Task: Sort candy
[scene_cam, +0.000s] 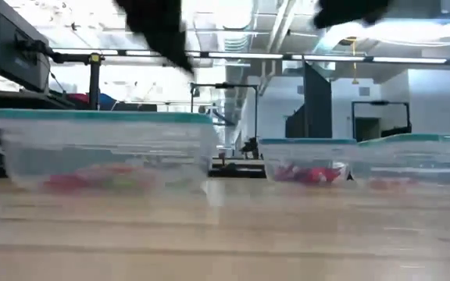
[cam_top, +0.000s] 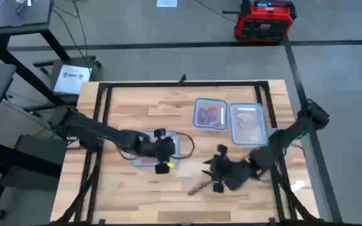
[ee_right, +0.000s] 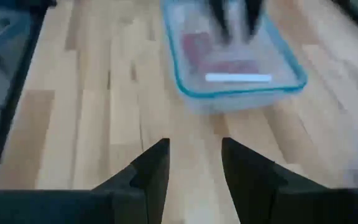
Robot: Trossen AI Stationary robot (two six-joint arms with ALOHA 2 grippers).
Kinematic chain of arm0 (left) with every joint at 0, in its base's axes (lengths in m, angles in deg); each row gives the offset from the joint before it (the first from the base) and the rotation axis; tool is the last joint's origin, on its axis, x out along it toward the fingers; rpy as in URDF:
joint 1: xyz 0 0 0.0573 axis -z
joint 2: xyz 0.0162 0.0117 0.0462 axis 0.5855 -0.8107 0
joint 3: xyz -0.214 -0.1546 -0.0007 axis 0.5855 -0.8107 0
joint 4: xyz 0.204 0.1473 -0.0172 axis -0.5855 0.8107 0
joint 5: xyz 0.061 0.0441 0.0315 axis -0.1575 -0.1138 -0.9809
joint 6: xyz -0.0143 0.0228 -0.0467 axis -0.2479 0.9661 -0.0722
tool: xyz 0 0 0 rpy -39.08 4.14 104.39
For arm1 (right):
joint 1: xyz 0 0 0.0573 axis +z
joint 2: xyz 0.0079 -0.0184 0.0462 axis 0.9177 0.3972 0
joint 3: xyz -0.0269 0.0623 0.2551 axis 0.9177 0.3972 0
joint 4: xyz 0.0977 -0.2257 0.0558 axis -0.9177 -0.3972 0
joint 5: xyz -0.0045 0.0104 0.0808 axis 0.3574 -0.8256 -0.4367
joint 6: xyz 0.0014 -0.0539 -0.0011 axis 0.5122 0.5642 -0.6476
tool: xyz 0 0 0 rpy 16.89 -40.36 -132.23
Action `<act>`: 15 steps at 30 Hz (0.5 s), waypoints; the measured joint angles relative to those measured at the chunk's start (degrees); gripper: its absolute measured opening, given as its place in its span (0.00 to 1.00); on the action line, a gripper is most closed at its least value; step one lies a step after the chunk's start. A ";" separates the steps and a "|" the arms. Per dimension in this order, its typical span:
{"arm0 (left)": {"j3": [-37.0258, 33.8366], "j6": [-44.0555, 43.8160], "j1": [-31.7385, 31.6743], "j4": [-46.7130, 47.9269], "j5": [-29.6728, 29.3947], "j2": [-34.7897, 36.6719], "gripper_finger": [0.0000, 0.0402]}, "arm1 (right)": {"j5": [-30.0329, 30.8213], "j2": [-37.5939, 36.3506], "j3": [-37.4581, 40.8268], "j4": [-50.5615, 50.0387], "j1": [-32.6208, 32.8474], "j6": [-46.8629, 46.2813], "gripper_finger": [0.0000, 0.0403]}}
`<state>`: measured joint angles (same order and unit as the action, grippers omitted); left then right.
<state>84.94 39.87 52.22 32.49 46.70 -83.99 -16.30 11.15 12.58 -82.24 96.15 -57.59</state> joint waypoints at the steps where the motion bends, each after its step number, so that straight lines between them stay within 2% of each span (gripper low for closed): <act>1: -0.09 0.58 -0.01 0.31 -1.06 1.79 0.23 | -3.73 -0.02 0.00 1.47 -2.42 3.13 0.33; 5: -1.62 2.75 -1.10 0.16 -1.59 7.97 0.15 | -16.59 -0.06 0.00 4.31 -13.13 11.59 0.30; 7: -4.21 2.33 -2.22 -0.37 -1.12 11.16 0.06 | -23.16 -1.06 0.38 4.12 -17.90 13.88 0.24; 9: -8.68 1.30 -3.27 -1.79 -0.62 14.26 0.02 | -29.05 -3.82 2.09 5.16 -21.61 16.00 0.14; 11: -14.51 1.36 -4.10 -6.81 0.30 17.81 0.02 | -33.55 -8.58 5.86 7.75 -24.89 16.69 0.04; 12: -17.58 1.85 -4.37 -11.05 0.66 19.92 0.01 | -35.22 -11.28 8.27 8.80 -26.58 16.57 0.03; 15: -26.08 3.32 -5.49 -24.07 3.32 26.19 0.00 | -36.95 -20.48 17.61 14.38 -31.05 15.39 0.04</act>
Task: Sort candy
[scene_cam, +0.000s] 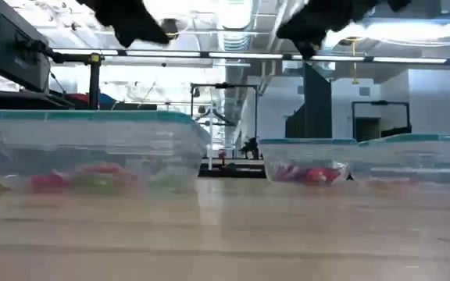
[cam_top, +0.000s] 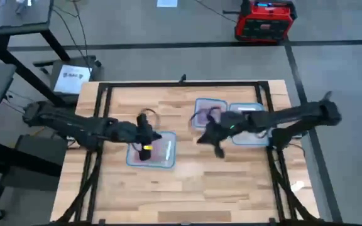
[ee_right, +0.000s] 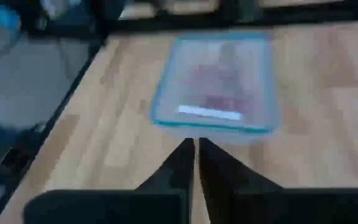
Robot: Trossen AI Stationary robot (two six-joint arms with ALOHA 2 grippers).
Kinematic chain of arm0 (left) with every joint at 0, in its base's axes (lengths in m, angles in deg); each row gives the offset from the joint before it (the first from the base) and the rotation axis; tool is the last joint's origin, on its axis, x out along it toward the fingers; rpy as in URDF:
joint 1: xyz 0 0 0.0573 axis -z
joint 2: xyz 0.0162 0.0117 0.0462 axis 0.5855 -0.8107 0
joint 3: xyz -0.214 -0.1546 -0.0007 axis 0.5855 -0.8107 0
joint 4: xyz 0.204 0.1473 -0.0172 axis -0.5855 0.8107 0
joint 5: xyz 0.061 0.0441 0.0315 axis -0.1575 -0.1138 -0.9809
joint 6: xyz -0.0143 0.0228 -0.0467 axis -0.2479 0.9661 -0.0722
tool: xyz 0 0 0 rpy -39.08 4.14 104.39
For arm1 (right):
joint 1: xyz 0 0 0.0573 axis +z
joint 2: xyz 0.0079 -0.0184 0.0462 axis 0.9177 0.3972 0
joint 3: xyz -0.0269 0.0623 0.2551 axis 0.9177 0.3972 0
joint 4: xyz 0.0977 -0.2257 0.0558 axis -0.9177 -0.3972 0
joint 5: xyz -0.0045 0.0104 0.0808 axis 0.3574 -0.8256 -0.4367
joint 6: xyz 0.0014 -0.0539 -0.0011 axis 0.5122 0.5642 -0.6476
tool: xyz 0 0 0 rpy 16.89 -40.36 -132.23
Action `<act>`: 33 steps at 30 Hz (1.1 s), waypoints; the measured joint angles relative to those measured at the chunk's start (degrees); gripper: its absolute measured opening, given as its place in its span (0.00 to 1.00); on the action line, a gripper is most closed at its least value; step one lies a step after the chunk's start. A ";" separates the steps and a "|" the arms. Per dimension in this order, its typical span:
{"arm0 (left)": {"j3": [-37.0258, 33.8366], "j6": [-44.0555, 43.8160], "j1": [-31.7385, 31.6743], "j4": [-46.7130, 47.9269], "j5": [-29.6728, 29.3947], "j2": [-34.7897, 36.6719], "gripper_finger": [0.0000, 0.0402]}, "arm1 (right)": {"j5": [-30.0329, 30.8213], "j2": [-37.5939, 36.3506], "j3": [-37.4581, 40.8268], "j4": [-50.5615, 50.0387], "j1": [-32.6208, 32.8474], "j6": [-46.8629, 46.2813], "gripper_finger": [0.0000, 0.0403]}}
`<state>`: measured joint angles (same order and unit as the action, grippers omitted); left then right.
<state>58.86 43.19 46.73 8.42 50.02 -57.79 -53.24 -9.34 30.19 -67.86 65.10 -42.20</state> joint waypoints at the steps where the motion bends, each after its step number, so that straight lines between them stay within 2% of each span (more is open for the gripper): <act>1: -2.14 -0.05 -0.33 -2.02 -0.04 1.50 0.01 | 0.06 -3.42 2.87 1.79 -1.10 -0.69 0.04; 6: -7.62 -2.02 -1.60 -1.85 -1.62 7.81 0.01 | 2.99 -20.73 12.63 1.22 -3.97 -7.63 0.04; 10: -8.48 -5.94 -1.61 1.75 -1.64 9.76 0.01 | 3.74 -32.63 20.96 0.29 -2.88 -4.49 0.04; 16: -8.48 -5.45 -1.22 1.67 -1.64 9.17 0.01 | 4.72 -46.79 32.45 5.81 -2.22 -1.87 0.04; 20: -8.49 -5.51 -1.18 1.77 -1.64 8.44 0.01 | 5.37 -52.74 37.90 7.51 -2.43 -0.76 0.04; 23: -8.50 -6.50 -1.20 1.45 -1.68 8.53 0.01 | 9.42 -55.71 40.66 9.58 -2.77 -0.22 0.04; 26: -8.50 -6.68 -1.18 1.51 -1.68 8.48 0.01 | 10.08 -58.32 43.17 10.29 -3.75 0.25 0.04; 33: -9.91 -6.55 -1.18 -0.16 -1.70 8.57 0.01 | 10.22 -60.81 43.44 6.22 -6.72 3.05 0.04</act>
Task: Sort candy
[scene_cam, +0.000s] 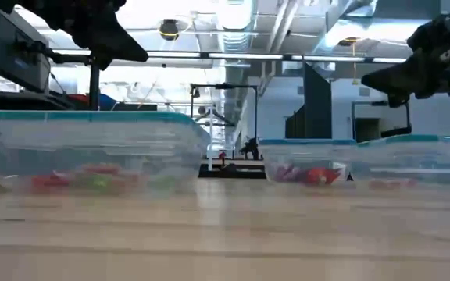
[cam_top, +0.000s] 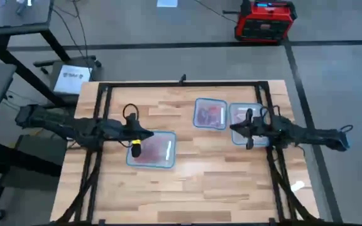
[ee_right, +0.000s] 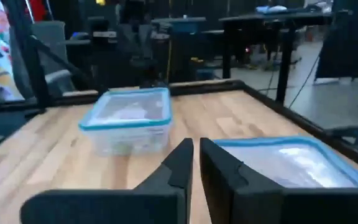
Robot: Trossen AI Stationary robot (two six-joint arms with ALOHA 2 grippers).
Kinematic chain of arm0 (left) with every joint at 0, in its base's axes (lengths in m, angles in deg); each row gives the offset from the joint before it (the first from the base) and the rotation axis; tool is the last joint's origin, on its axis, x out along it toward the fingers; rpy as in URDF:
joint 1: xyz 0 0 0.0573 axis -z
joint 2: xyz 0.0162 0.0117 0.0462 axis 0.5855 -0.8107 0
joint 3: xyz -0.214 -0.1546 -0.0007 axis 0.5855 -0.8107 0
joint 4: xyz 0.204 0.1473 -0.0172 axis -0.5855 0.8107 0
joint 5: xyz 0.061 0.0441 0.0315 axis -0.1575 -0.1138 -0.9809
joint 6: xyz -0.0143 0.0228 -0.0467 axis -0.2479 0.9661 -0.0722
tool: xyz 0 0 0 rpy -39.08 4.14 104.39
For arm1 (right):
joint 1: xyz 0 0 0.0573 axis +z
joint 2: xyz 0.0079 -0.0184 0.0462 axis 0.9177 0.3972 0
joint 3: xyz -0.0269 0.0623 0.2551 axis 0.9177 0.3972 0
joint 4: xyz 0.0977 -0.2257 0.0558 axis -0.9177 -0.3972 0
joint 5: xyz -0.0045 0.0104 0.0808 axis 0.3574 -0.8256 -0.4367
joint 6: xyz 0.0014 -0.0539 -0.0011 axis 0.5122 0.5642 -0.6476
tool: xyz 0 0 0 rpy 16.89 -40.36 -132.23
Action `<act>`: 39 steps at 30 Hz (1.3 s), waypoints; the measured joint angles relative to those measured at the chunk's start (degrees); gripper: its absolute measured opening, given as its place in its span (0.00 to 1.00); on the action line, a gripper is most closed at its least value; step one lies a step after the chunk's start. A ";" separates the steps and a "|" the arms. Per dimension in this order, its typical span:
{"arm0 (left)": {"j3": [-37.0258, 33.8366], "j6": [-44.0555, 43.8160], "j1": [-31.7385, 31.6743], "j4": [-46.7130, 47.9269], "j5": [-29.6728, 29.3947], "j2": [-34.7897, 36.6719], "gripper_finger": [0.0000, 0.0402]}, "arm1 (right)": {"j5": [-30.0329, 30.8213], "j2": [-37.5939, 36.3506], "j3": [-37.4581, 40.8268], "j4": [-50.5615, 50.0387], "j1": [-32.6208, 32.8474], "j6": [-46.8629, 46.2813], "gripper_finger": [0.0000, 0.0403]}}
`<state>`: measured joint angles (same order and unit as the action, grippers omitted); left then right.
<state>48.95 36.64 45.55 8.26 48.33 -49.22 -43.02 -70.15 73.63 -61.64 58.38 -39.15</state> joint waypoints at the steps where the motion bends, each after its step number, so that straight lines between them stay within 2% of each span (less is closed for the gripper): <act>1: -0.96 0.03 0.00 -1.03 0.01 0.00 0.01 | 0.01 -0.19 0.00 -0.67 -0.23 0.35 0.04; 11: -10.22 0.14 0.00 -12.19 -0.01 0.02 0.01 | -0.31 0.58 0.04 -2.57 -0.52 -0.01 0.04; 18: -16.59 0.45 -0.11 -14.32 0.30 -0.02 0.01 | -0.31 0.62 0.07 -2.62 -0.52 -0.03 0.04; 20: -19.22 0.14 -0.67 -17.58 3.95 0.13 0.01 | -0.31 0.62 0.07 -2.66 -0.52 -0.03 0.04; 23: -21.79 2.53 -1.54 -17.85 16.01 0.89 0.01 | -0.31 0.64 0.09 -2.71 -0.52 -0.03 0.04; 25: -22.90 4.27 -2.06 -16.34 20.46 2.61 0.01 | -0.31 0.62 0.09 -2.69 -0.52 -0.03 0.04; 27: -23.98 5.55 -2.35 -14.15 21.18 4.49 0.01 | -0.31 0.63 0.11 -2.68 -0.52 -0.03 0.04; 34: -30.06 10.95 -3.15 -16.22 16.88 15.02 0.01 | -0.31 0.62 0.11 -2.62 -0.51 -0.05 0.04; 39: -30.18 11.96 -3.48 -7.54 16.58 23.13 0.01 | -0.29 0.65 0.13 -2.48 -0.51 -0.05 0.04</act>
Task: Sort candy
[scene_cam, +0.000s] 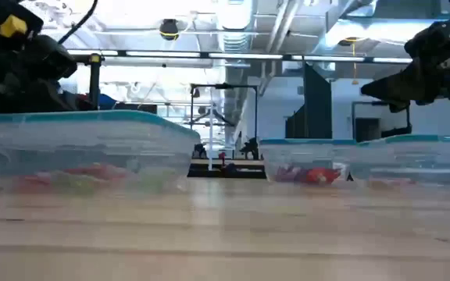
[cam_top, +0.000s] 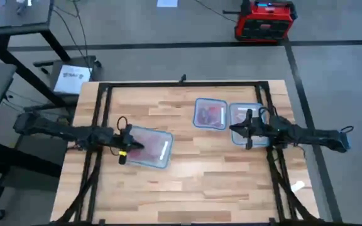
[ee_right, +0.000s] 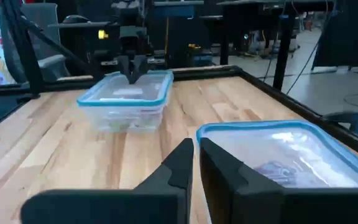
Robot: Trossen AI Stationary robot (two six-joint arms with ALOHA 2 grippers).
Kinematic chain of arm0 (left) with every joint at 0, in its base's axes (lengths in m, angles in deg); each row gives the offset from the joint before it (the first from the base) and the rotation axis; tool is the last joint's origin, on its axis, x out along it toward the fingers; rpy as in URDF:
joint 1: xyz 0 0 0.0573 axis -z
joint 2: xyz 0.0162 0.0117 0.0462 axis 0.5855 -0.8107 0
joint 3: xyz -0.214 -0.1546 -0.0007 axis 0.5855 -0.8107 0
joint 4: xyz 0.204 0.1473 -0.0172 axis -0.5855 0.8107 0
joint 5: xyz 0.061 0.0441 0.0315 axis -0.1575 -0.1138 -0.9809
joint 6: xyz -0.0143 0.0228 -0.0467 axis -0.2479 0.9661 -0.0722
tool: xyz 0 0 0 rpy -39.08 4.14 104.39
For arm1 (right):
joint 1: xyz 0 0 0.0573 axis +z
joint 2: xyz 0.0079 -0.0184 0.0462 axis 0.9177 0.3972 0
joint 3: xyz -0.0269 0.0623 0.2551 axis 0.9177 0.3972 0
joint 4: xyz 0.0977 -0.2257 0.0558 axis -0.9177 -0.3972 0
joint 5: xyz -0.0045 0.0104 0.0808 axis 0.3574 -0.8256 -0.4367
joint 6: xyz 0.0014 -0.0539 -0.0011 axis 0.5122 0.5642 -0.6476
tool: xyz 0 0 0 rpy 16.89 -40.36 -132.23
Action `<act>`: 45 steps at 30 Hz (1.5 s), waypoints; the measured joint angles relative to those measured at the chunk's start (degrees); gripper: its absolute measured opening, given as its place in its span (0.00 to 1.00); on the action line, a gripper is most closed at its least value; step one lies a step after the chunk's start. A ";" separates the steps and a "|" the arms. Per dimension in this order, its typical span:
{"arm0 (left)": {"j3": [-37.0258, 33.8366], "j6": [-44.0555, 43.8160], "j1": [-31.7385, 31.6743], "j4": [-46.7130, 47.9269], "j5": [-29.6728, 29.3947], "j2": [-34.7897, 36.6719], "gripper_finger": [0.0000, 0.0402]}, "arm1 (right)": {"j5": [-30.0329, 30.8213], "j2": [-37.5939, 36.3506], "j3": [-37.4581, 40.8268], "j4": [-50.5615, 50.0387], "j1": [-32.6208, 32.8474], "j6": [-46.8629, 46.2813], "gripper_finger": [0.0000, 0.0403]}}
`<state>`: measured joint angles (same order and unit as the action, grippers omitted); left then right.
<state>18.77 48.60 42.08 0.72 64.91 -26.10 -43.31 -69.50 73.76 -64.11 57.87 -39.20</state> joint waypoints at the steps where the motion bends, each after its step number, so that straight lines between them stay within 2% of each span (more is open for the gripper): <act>1: -0.02 0.48 0.00 0.79 0.00 1.47 0.01 | 0.00 0.00 0.00 0.09 0.02 0.00 0.04; 8: -0.10 6.53 0.00 2.33 -0.15 14.60 0.01 | 0.02 0.00 0.00 0.24 0.02 0.00 0.04; 11: -0.45 6.76 0.00 4.55 -0.05 21.02 0.01 | 0.06 0.00 0.00 0.33 0.02 -0.02 0.04; 15: -0.47 6.37 0.00 4.55 0.04 25.92 0.01 | 0.13 0.00 0.00 0.34 0.02 -0.02 0.04; 19: -0.47 6.24 0.00 2.62 -0.02 25.67 0.01 | 0.11 -0.03 0.02 0.29 0.02 -0.02 0.04; 45: -0.56 6.24 0.00 4.68 0.09 25.69 0.01 | 0.07 -0.02 0.02 0.27 0.02 -0.01 0.04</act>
<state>18.20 54.84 42.08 5.40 65.00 -0.41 -43.25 -69.53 73.78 -63.84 57.88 -39.22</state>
